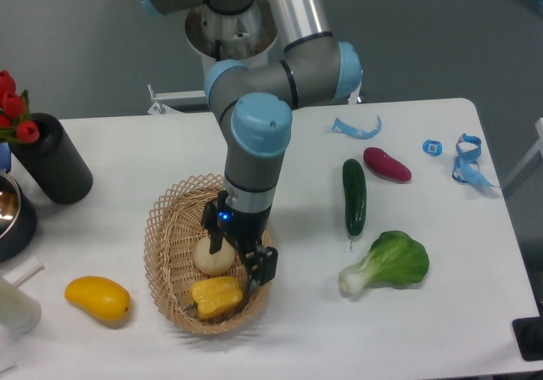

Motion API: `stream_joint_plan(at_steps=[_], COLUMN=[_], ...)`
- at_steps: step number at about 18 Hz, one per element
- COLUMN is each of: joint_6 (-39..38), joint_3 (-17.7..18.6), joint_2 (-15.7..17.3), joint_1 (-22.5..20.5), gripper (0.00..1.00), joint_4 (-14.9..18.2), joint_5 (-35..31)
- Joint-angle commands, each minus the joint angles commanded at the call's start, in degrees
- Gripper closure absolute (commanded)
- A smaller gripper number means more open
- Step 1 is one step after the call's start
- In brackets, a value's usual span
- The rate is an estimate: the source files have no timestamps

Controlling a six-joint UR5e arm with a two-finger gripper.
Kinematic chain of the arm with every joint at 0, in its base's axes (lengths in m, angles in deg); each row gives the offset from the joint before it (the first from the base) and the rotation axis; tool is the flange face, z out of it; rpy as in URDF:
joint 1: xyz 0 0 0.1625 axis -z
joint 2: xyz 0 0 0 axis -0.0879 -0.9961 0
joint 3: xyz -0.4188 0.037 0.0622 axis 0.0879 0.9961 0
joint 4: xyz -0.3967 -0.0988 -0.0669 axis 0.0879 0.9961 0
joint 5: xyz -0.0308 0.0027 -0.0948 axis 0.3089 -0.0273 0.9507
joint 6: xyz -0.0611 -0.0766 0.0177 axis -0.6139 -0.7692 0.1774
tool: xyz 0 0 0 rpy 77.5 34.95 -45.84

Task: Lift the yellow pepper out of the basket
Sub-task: 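Lower the gripper onto the yellow bell pepper in the basket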

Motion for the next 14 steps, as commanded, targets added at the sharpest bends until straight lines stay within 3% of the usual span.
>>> stream_joint_plan(at_steps=[14], joint_6=[-1.6], joint_3=[-2.0], joint_2=[-5.1], joint_1=[2.4], gripper=[0.0], joint_4=[-0.1], joint_5=[-0.4])
